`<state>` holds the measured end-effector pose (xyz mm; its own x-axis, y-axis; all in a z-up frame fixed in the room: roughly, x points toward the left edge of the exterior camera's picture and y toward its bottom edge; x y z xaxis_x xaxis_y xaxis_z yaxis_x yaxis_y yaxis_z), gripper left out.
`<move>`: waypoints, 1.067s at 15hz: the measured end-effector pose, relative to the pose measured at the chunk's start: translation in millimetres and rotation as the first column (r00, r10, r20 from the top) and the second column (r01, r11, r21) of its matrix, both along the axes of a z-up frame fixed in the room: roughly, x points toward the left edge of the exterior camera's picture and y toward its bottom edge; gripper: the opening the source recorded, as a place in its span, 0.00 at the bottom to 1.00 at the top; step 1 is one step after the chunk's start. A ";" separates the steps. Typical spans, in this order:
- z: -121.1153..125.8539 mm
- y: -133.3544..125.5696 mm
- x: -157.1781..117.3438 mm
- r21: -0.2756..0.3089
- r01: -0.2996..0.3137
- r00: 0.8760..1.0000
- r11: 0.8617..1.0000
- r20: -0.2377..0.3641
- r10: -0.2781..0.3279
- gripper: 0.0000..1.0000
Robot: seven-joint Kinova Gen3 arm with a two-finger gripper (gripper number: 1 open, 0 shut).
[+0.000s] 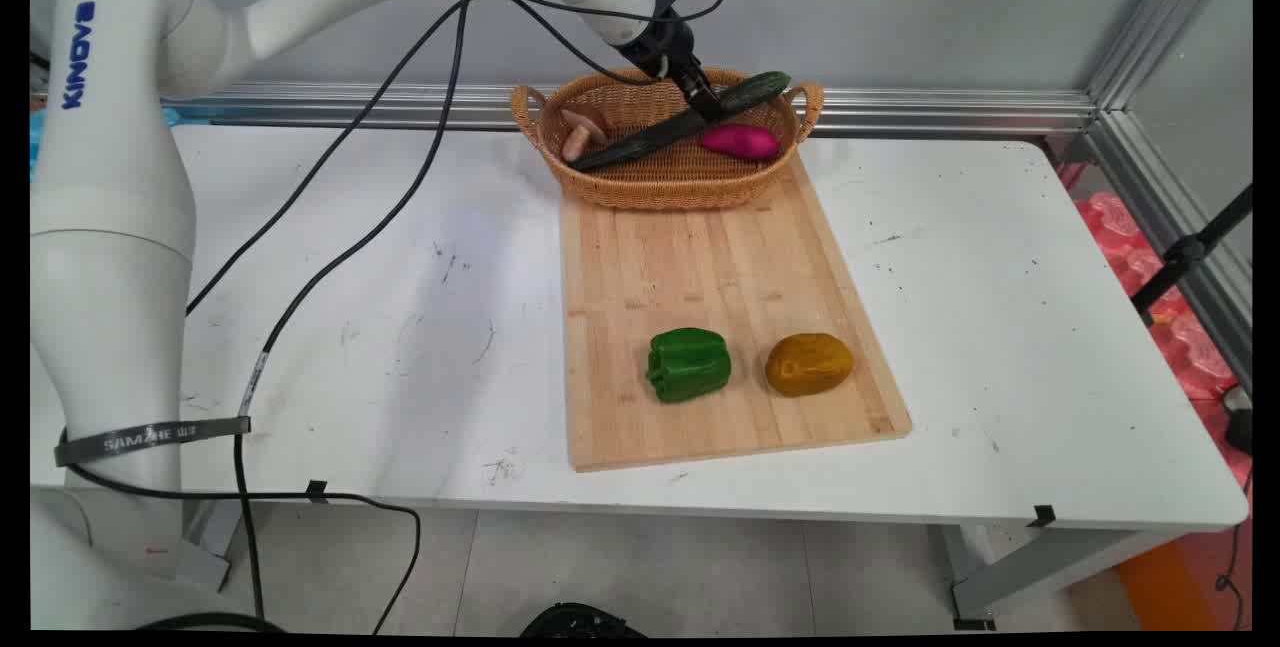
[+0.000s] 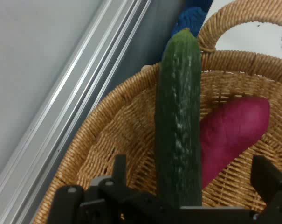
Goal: Pick up the cucumber from the cutting board
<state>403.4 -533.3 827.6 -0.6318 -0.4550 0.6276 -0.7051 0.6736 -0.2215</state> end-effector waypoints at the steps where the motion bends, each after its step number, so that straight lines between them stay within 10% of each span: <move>1: 0.0 -0.6 -0.3 0.000 -0.001 1.000 1.000 -0.002 0.001 1.00; 16: 73.3 37.2 -70.8 0.028 0.096 0.995 0.995 -0.027 -0.095 1.00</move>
